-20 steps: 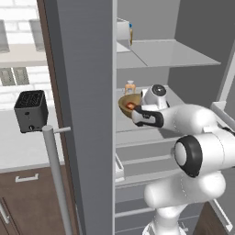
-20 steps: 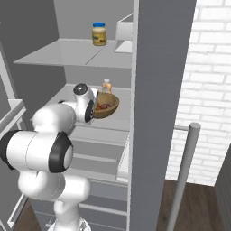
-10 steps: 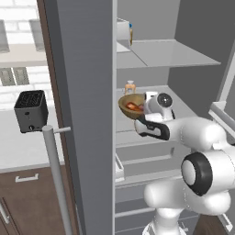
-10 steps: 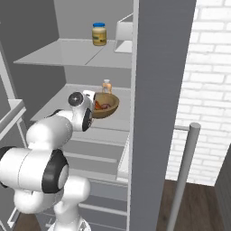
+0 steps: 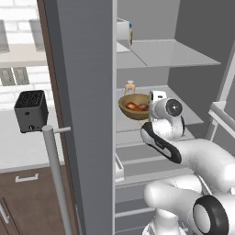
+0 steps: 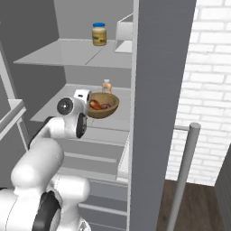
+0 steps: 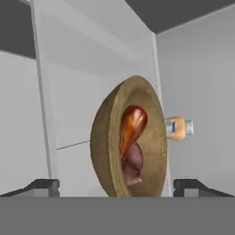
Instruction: Pick the chicken drumstick and potato from their plates and place them in the bowl. Then put the bowl in the fridge.
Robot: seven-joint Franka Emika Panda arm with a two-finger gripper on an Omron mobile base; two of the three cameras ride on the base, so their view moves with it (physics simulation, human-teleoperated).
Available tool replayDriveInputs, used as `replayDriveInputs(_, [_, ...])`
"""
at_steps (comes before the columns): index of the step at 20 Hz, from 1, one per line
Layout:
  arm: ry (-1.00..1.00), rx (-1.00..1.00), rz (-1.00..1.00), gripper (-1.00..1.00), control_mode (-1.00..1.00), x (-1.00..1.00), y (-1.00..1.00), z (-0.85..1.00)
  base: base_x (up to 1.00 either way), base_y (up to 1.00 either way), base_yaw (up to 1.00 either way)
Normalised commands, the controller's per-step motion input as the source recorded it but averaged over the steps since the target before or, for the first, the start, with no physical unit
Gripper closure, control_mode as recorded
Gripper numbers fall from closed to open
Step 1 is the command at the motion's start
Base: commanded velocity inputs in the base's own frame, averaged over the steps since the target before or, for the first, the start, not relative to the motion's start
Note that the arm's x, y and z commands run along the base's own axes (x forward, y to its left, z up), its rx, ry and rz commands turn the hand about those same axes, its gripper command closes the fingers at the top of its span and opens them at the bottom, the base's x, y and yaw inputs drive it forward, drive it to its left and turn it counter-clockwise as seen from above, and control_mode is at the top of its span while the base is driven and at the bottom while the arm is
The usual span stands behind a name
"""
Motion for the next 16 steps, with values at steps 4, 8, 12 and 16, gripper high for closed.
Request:
replayDriveInputs(4, [-0.04, -0.03, -0.08, -1.0, -1.0, -0.76, 0.01, 0.72, 0.0, 0.0, 0.0])
replayDriveInputs(8, [-0.04, 0.0, -0.04, -1.0, -1.0, -0.75, 0.0, 0.64, 0.0, 0.0, 0.0])
replayDriveInputs(12, [0.04, 0.0, 0.0, -1.0, -1.0, -0.48, 0.0, 0.6, 0.0, 0.0, 0.0])
replayDriveInputs(16, [0.13, 0.0, 0.0, -1.0, -1.0, -0.45, 0.0, 0.65, 0.0, 0.0, 0.0])
